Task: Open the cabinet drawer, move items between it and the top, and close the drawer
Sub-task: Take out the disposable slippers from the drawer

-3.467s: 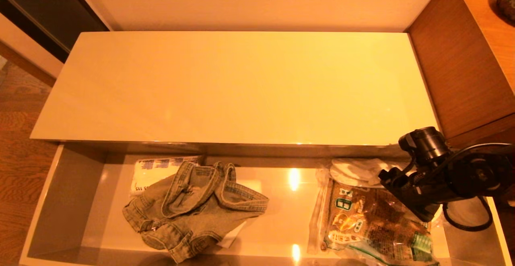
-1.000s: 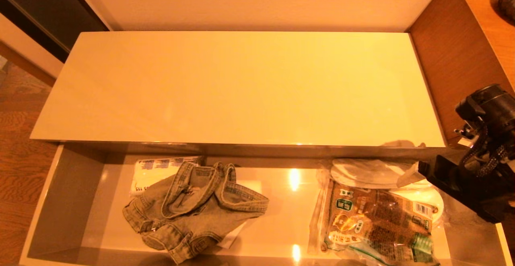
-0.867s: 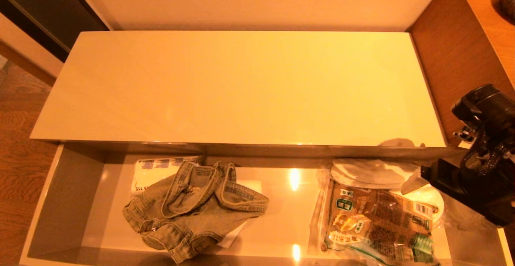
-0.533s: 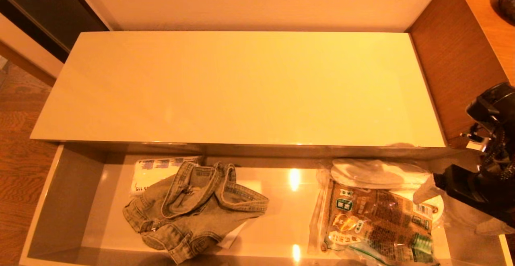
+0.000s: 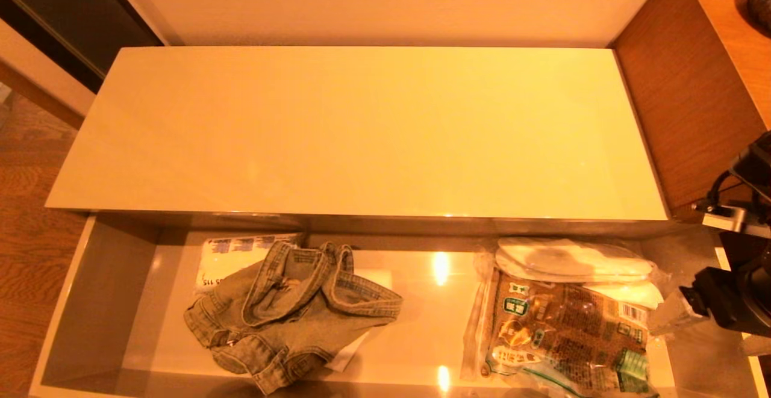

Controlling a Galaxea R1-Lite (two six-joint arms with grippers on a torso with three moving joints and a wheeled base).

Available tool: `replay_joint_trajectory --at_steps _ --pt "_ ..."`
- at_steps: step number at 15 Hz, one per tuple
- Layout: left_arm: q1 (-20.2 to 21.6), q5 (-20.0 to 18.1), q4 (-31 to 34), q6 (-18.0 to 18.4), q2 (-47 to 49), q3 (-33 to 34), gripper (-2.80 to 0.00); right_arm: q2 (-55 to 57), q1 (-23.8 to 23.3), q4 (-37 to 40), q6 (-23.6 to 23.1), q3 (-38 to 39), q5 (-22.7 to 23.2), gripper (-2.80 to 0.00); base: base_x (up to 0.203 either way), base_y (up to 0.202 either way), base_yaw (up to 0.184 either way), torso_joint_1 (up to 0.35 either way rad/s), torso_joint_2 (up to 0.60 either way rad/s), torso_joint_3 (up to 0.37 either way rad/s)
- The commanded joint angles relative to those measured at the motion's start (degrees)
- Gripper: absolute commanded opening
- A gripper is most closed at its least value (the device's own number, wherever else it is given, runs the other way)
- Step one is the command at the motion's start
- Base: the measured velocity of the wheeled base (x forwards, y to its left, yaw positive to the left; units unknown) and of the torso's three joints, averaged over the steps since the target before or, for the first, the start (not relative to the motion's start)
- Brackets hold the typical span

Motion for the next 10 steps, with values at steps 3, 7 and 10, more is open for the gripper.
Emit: replay_joint_trajectory --at_steps 3,7,10 --pt "0.02 0.00 0.05 0.04 -0.02 0.01 -2.80 -2.67 -0.43 3.44 -13.38 0.17 -0.60 0.00 0.000 0.000 0.000 0.000 0.00 0.000" --pt "0.02 0.00 0.05 0.04 -0.02 0.01 -2.80 -3.54 -3.00 4.66 -30.52 3.09 -5.78 0.00 0.000 0.000 0.000 0.000 0.00 0.000" --pt "0.02 0.09 0.05 0.04 -0.02 0.01 -2.80 0.06 -4.12 0.62 -42.46 3.24 -9.19 0.00 0.000 0.000 0.000 0.000 0.00 0.000"
